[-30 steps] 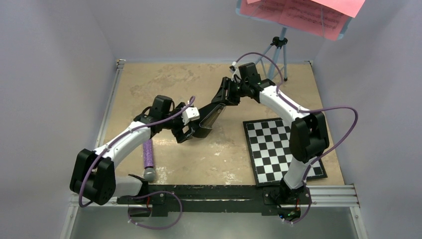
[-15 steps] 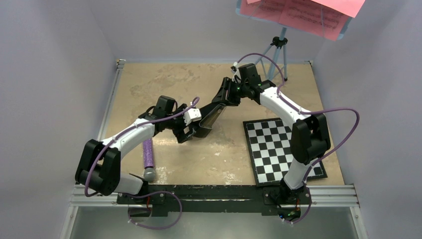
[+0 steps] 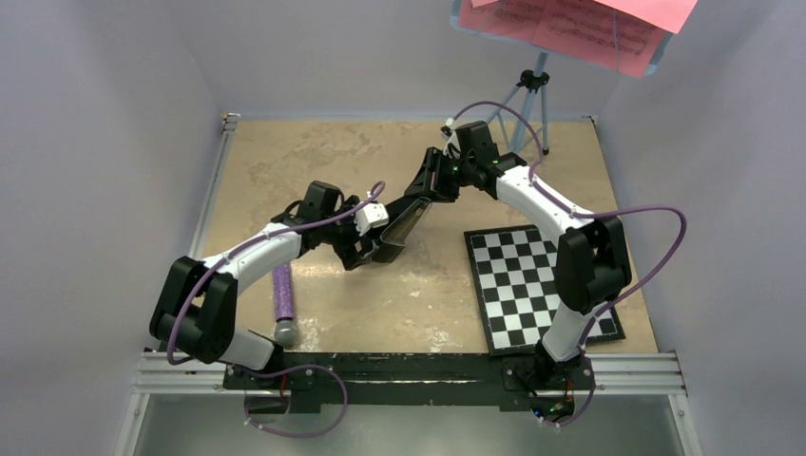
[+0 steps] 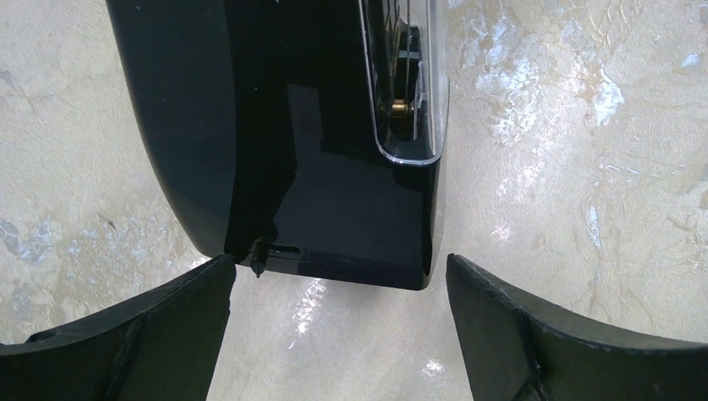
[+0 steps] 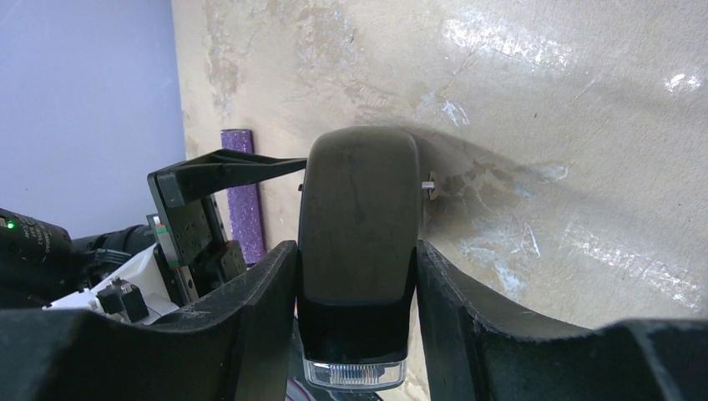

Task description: Pack up the instrument practice props

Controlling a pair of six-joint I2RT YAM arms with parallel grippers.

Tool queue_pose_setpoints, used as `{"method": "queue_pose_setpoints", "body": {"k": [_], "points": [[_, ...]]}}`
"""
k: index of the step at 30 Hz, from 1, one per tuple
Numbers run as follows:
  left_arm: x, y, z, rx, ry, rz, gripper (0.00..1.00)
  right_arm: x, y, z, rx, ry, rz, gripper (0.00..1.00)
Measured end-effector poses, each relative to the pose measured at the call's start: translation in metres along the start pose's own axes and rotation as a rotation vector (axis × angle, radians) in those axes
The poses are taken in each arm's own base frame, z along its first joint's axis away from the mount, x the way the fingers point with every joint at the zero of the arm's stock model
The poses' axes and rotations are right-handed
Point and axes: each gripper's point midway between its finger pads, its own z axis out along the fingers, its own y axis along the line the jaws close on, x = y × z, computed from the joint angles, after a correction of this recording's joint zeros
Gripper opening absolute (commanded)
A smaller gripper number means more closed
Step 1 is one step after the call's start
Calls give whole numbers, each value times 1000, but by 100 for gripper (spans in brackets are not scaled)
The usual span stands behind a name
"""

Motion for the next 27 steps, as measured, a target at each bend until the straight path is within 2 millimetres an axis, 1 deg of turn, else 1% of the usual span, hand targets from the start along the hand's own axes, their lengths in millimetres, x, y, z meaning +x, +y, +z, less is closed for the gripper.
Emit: {"method": "queue_pose_setpoints", "body": {"k": [3,5,7,11,14,16,17,18,19,20,21,22,23,27], "points": [[-1,-1,1,-1,1,6,93,0,0,0,0,-1,-1,0],[-3,-1,1,-3,3,12,88,0,0,0,0,-1,-1,0],[-4,-2,2,-7,6,18,79,0,1,0,2,-3,-3,0],[-7,-4,2,-19,16,13,66,-3,1,0,10,-16,-5,0],[-7,-6,3,-27,27,-1,59,-5,2,0,14,-25,-10,0],[-8,-7,3,-35,33,-17,50,-6,2,1,14,-28,-14,0],[-8,-7,3,-38,35,-24,48,-6,2,1,14,-29,-16,0],[-8,-7,3,-40,36,-28,48,-6,2,1,13,-29,-17,0],[-8,-7,3,-42,39,-33,51,-6,2,1,13,-30,-19,0],[-8,-7,3,-44,42,-38,61,-6,3,1,13,-30,-20,0],[-8,-7,3,-46,44,-41,67,-6,3,1,13,-30,-20,0],[-8,-7,3,-46,45,-42,90,-6,3,1,13,-31,-21,0],[-8,-7,3,-50,47,-45,98,-6,3,1,13,-30,-22,0],[-8,-5,2,-69,51,-58,99,-6,5,1,10,-29,-43,0]]}}
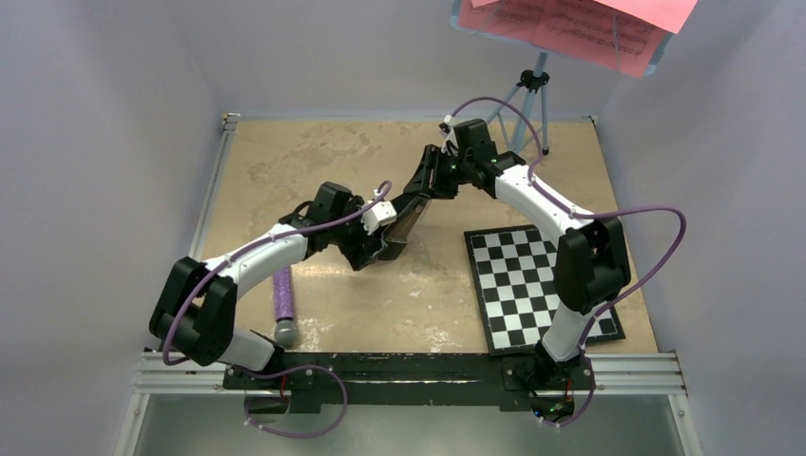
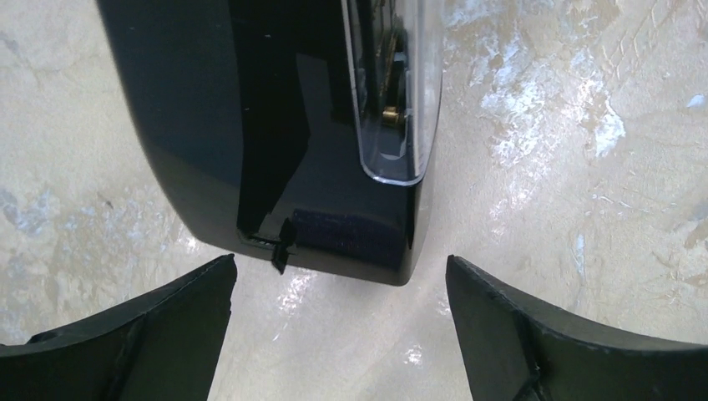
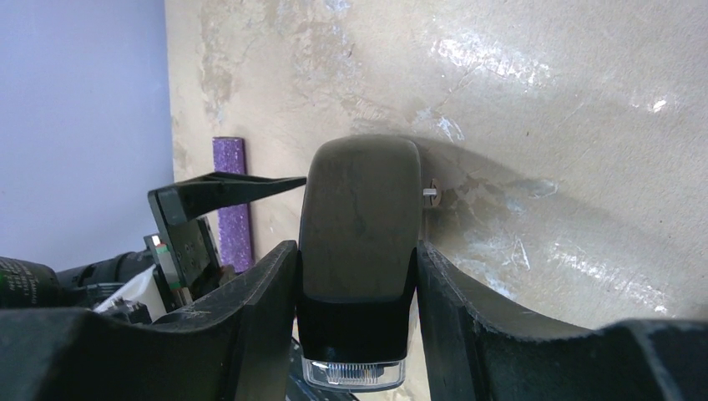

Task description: Pack up the instrument practice props

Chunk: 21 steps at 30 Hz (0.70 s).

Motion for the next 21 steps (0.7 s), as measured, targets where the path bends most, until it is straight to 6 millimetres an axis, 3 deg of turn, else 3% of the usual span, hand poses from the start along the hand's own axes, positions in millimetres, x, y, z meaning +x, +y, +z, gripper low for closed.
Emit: {"method": "queue_pose_setpoints", "body": {"k": [5,9,12,15,21], "points": [[-11,0,-23,-33,-33,8,99,-1,7,-3,-6,7,-116,0],[-37,-9,-65,-52,-155,52,99,0,20,-9,-33,25,-310,0],[-50,-16,-89,-61,-227,76,99,2,33,-13,-58,36,-493,12],[-49,-25,-99,-50,-248,75,99,14,47,-12,-91,63,-664,11],[-31,-45,-102,11,-238,48,99,54,61,-6,-162,162,-913,11]]}}
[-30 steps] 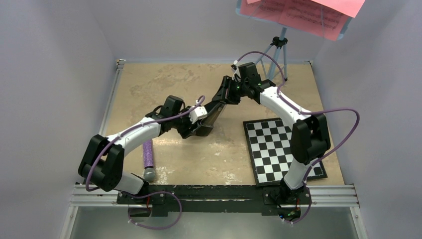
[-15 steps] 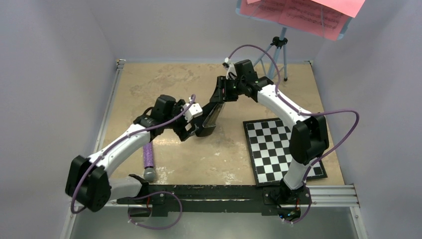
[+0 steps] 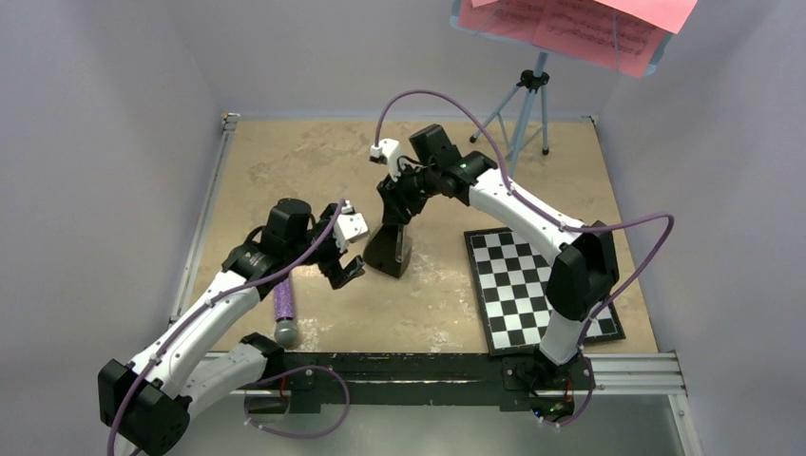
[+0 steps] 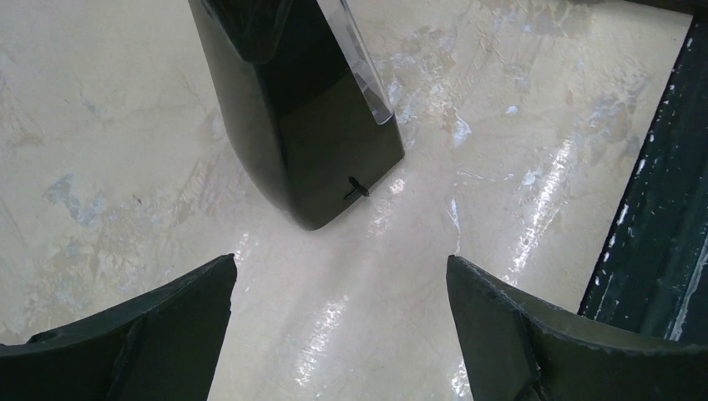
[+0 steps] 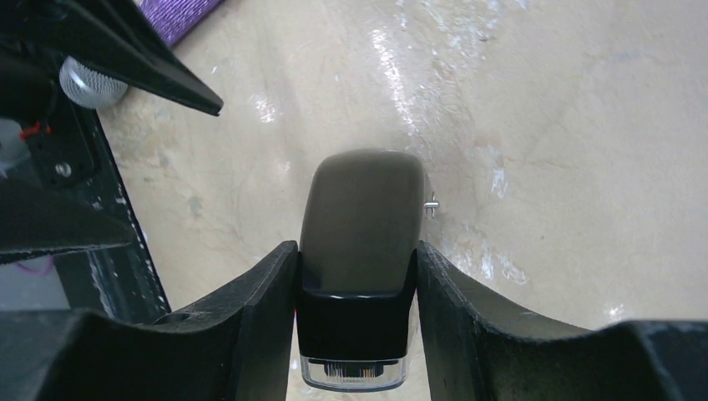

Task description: Pack up the instrument practice props

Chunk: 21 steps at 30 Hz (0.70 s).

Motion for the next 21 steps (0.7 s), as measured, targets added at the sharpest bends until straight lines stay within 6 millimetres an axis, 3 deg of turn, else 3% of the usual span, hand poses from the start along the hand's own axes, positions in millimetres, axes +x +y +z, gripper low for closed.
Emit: {"method": "queue_pose_setpoints", "body": {"k": [2,7,9,14,17,21], "points": [[2,-4,-3,7,-2,-3,99,1,9,5,-18,10,-71,22],[-2,-10,-13,6,-28,16,99,4,25,10,-48,22,-179,81],[-4,-14,-17,20,-42,37,99,6,27,6,-53,25,-179,97],[-3,-30,-21,109,-54,109,99,-7,37,-27,-47,-12,-193,99],[-8,-33,-19,170,-44,150,99,-33,47,-64,-27,-81,-221,99],[-36,-13,-7,192,-37,198,99,-56,62,-124,19,-185,-253,99]]}}
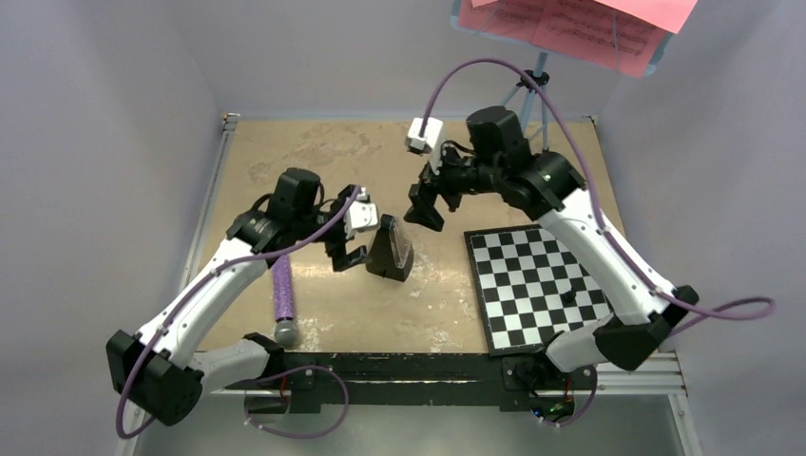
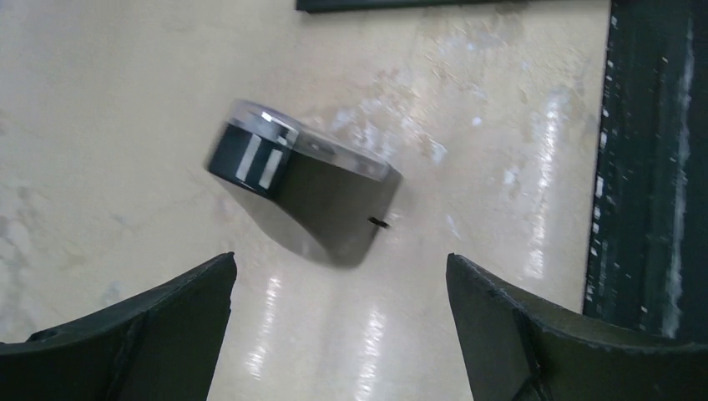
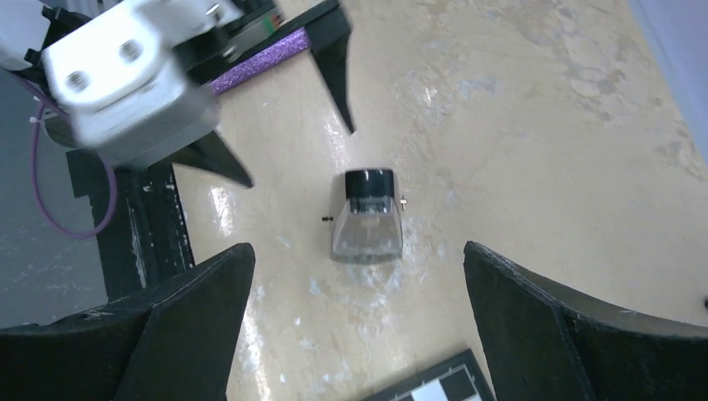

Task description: Pack up the instrument practice props

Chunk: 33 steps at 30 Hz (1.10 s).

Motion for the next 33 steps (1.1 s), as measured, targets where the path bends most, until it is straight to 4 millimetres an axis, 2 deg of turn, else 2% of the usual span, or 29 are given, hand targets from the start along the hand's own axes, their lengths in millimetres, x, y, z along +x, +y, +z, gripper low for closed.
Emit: {"method": "queue_pose_setpoints", "body": {"k": [2,4,7,10,13,18,22,25,28,33], "points": [[-16,22,6,-14,-2,18,99,-3,2,-24,32,-17,9,99],[-30,42,11,-32,-4,16,99,3,-2,-45,89,-20,34,99],[-46,64,17,-83,-8,-66,99,30,-15,-70,211,16,107,99],[-51,68,19,-135,-1,-192,99,60,-32,-88,334,79,196,99],[-58,62,23,-166,12,-348,99,79,-45,-99,423,116,268,99],[-63,52,44,-199,62,-571,99,94,-49,-102,460,138,329,99],[-54,48,60,-263,145,-671,94,102,-47,-100,458,149,361,99],[-40,47,66,-310,207,-721,84,105,-47,-99,459,153,377,98],[-26,51,70,-350,263,-757,80,107,-47,-98,460,152,386,98],[-14,52,70,-389,319,-775,57,117,-46,-98,466,155,404,98]]}}
